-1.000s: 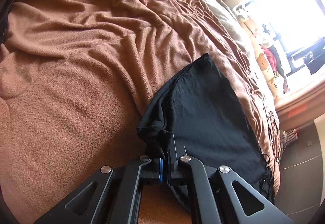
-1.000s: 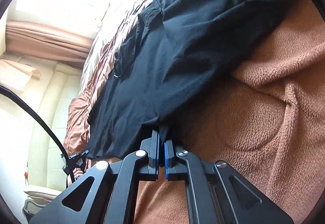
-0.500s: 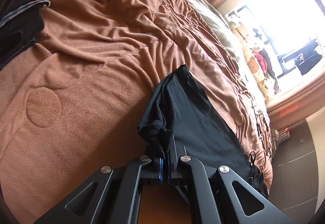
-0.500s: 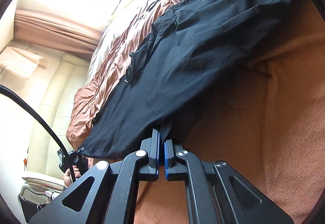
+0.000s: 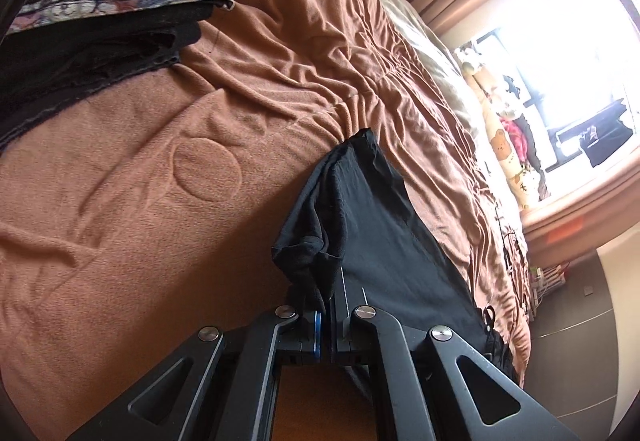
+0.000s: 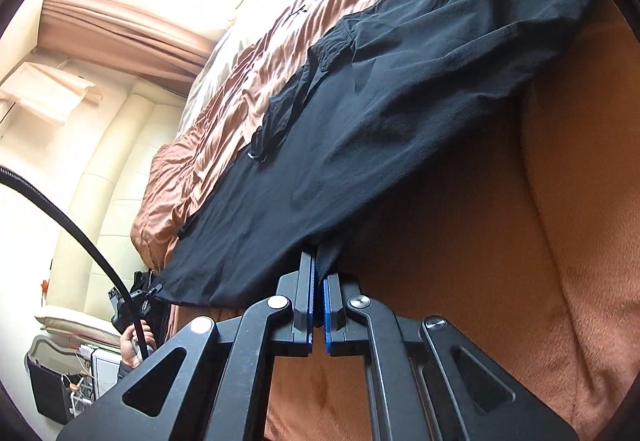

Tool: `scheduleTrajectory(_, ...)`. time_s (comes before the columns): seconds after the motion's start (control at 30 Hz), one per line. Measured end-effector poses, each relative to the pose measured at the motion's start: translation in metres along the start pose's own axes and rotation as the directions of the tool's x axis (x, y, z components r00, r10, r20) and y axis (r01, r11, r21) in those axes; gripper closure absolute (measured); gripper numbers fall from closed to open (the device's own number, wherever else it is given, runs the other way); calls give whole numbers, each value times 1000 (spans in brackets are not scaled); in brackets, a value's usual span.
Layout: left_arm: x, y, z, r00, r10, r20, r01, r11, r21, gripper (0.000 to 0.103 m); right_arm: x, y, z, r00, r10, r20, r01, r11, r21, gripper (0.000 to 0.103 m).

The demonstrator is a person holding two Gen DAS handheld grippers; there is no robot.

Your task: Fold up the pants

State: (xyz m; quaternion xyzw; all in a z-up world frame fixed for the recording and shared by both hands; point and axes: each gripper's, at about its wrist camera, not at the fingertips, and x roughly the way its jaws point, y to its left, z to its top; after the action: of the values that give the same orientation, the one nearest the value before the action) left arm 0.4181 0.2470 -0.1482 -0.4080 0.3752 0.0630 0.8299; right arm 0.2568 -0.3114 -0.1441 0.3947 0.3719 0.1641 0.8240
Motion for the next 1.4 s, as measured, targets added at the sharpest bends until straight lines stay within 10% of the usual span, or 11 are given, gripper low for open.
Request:
scheduleTrajectory(0.77, -58, 93, -5, 997, 69, 35, -66, 994, -88, 101, 10, 29, -53, 996, -66, -66, 60, 993, -98, 102)
scheduleTrajectory(0.93, -50, 100, -7, 996, 90, 23, -87, 992, -88, 101, 7, 29, -40, 992, -102, -71, 91, 986, -137, 92)
scheduleTrajectory(1.07, -46, 104, -8, 995, 94, 18, -92, 991, -101, 101, -14, 13, -25, 995, -95, -22, 92, 988, -128, 61)
scheduleTrajectory(1.4, -38, 105, -10, 992, 124, 9, -122, 986, -110, 101, -63, -55, 27, 987, -125, 102, 125, 992, 1, 59)
